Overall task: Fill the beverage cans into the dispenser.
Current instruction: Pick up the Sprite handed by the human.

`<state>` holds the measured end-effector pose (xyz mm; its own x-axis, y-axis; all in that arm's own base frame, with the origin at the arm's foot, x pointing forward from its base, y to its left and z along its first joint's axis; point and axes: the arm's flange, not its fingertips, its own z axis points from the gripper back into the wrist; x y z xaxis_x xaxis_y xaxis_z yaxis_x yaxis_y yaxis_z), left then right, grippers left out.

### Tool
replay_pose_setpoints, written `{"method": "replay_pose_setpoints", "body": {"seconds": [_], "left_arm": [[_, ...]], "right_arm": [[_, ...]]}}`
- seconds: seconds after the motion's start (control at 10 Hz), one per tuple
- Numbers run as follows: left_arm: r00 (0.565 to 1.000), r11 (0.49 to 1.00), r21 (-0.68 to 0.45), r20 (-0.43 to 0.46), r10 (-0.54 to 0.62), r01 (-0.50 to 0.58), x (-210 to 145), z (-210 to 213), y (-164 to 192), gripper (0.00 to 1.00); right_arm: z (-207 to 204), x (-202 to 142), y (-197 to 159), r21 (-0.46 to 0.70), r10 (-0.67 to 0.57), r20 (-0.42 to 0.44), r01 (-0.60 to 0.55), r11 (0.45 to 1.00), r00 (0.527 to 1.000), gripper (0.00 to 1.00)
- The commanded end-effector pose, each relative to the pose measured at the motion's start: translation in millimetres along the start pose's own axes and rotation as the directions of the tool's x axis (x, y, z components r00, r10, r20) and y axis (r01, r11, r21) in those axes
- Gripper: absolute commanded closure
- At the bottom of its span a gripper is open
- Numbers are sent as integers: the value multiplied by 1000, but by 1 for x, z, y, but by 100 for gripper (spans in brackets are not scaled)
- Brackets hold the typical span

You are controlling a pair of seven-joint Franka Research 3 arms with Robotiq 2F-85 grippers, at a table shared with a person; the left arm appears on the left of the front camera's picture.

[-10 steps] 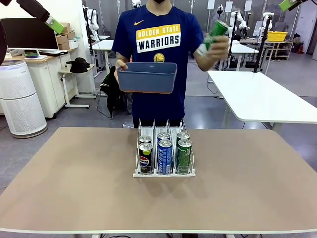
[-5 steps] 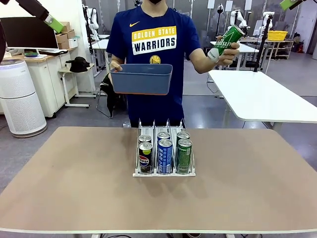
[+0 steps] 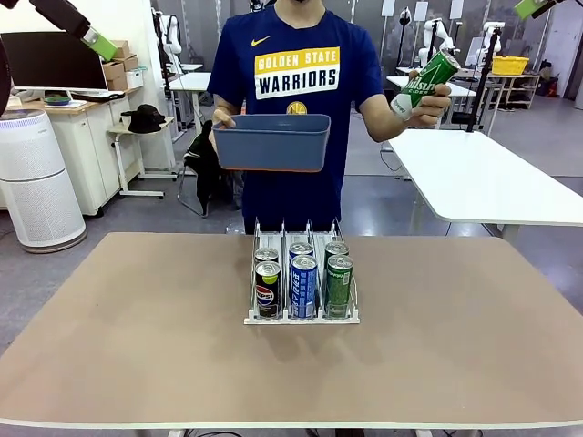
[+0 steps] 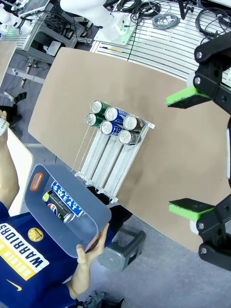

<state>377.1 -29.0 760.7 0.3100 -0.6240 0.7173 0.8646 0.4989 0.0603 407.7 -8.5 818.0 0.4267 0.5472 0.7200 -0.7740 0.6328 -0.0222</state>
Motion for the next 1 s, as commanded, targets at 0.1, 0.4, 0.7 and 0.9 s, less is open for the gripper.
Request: {"method": "replay_pose_setpoints", "body": {"seconds": [0.1, 0.4, 0.7, 0.9], "left_arm": [[1000, 1000, 2, -13, 7, -7, 0, -1, -1, 0], [1000, 1000, 2, -13, 7, -7, 0, -1, -1, 0], [1000, 1000, 2, -13, 7, -7, 0, -1, -1, 0], [1000, 1000, 2, -13, 7, -7, 0, -1, -1, 0]], "right_arm": [[1, -1, 1, 1, -1, -11, 1, 1000, 1000, 0], [1, -1, 1, 1, -1, -11, 1, 1000, 1000, 0], [0, 0, 0, 0, 0, 0, 0, 1000, 1000, 0], [-18, 11, -23, 52, 20, -35, -19, 998, 999, 0]]}}
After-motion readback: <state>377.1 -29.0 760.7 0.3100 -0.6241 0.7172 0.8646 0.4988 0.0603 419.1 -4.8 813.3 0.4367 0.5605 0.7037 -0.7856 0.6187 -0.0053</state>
